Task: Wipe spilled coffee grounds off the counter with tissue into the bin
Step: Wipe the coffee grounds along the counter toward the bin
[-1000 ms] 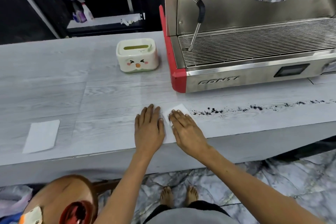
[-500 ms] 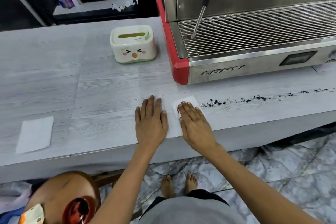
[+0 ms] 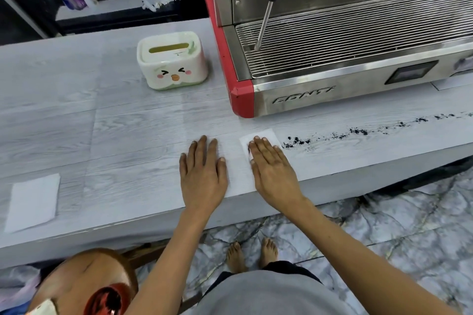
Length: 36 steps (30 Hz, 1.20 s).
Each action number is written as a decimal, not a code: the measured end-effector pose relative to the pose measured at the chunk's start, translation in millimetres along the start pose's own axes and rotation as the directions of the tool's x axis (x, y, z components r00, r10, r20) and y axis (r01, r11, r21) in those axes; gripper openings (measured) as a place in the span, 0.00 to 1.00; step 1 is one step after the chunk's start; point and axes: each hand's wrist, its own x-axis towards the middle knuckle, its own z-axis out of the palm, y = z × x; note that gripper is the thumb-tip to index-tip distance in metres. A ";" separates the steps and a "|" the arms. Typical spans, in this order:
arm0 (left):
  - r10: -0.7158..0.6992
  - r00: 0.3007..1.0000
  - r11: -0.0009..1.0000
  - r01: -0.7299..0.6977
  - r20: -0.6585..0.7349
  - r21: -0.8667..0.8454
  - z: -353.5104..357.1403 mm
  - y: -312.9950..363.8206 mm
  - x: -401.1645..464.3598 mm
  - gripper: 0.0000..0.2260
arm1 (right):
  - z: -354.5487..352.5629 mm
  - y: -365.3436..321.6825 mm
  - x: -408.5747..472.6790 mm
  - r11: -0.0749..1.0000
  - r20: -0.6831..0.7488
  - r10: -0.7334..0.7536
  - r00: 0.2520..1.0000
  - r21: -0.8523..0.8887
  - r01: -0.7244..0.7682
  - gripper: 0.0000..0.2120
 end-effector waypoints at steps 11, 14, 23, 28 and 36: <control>0.004 1.000 1.000 -0.004 0.009 0.000 5.5 14.1 5.7 0.23 | 3.8 -14.6 -1.0 1.000 0.026 -0.016 1.000 0.023 0.016 0.22; 0.011 1.000 1.000 -0.011 0.006 -0.003 5.0 15.0 4.8 0.23 | 4.0 -11.6 2.8 0.999 0.020 0.032 0.999 0.014 -0.032 0.22; 0.017 1.000 1.000 -0.017 0.014 -0.002 8.2 21.7 7.0 0.23 | 0.1 -0.1 -2.2 0.998 0.003 0.056 0.998 -0.006 -0.056 0.23; 0.045 0.999 0.999 -0.045 0.027 -0.011 12.6 34.1 10.1 0.23 | -6.0 16.0 -3.3 0.998 0.013 0.064 0.998 -0.019 -0.064 0.23; 0.105 0.993 0.994 -0.105 0.055 -0.005 20.9 55.0 12.1 0.23 | -19.3 46.4 -4.5 0.995 -0.001 0.095 0.995 -0.041 -0.095 0.23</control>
